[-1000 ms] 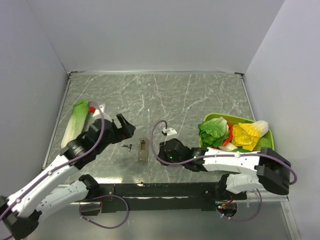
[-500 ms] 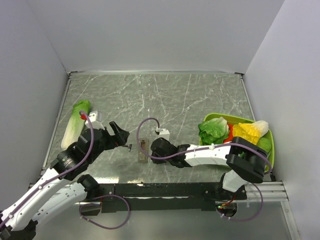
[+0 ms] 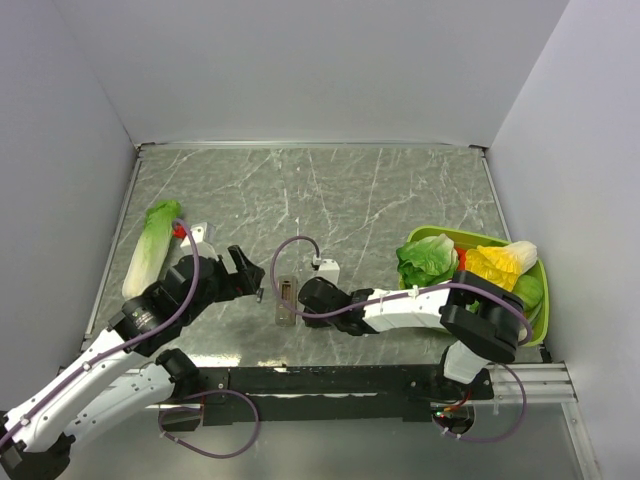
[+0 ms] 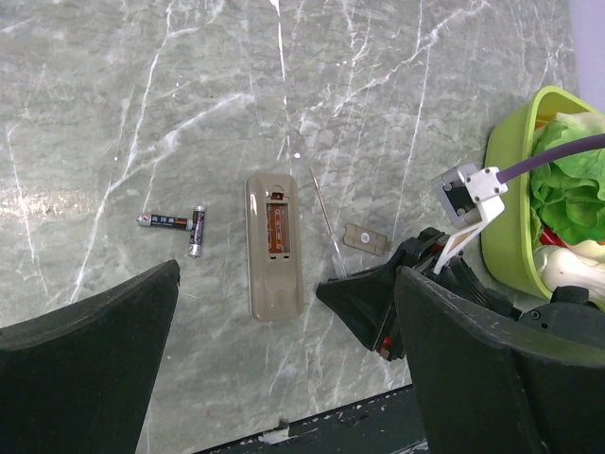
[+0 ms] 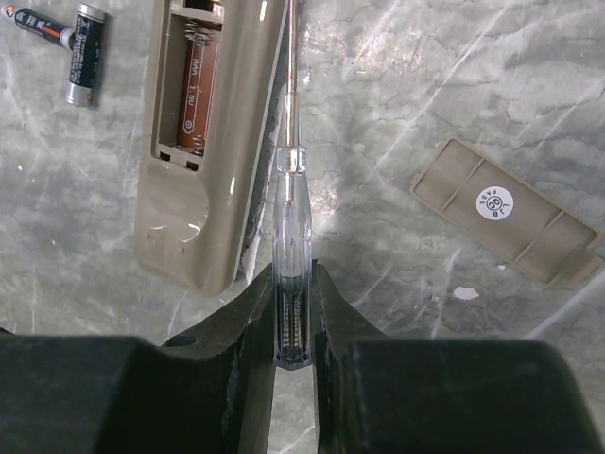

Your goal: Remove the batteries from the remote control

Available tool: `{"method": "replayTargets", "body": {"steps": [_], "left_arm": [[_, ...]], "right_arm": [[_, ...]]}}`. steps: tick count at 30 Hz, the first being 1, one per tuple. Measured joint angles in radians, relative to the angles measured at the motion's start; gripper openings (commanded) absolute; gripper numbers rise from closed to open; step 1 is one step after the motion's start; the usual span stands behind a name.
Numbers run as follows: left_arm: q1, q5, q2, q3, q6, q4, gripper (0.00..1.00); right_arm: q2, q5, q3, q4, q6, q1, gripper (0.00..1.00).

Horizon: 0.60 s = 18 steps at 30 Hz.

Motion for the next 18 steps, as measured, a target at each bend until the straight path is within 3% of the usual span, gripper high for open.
{"method": "replayTargets", "body": {"steps": [5, 12, 18], "left_arm": [[-0.003, -0.001, -0.007, 0.000, 0.000, 0.000, 0.99], [-0.011, -0.005, -0.005, 0.000, -0.001, -0.002, 0.99], [-0.022, -0.009, -0.006, 0.000, -0.001, -0.002, 0.99]], "right_arm": [[0.000, 0.011, 0.001, -0.008, 0.000, 0.003, 0.33], [-0.002, 0.037, 0.004, -0.021, 0.000, 0.013, 0.27], [-0.010, 0.061, 0.022, -0.074, -0.010, 0.019, 0.31]]}}
